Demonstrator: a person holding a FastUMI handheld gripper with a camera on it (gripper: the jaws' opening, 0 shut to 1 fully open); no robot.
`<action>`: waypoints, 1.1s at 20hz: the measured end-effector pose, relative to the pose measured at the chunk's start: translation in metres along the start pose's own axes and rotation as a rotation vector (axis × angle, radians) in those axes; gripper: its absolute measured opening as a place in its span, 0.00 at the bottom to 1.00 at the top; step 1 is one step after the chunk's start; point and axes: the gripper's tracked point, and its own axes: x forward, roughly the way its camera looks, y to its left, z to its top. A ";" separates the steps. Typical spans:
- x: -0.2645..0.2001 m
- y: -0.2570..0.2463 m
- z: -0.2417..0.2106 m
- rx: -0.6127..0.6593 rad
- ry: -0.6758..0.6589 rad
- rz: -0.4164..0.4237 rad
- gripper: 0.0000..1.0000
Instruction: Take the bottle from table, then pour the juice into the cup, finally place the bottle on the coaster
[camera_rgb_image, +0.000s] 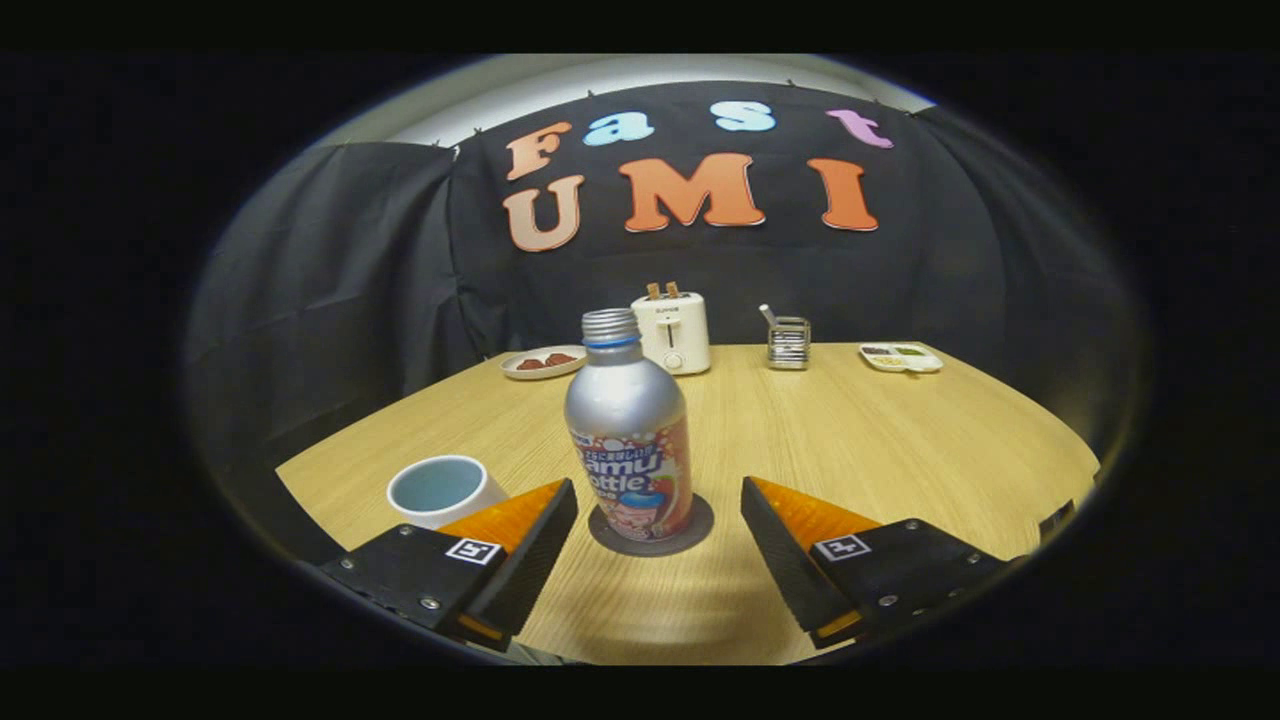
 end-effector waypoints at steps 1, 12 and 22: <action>-0.009 -0.007 0.002 0.001 -0.010 -0.013 0.98; -0.073 -0.101 0.053 -0.035 -0.137 -0.204 0.97; -0.078 -0.118 0.050 -0.020 -0.147 -0.232 0.97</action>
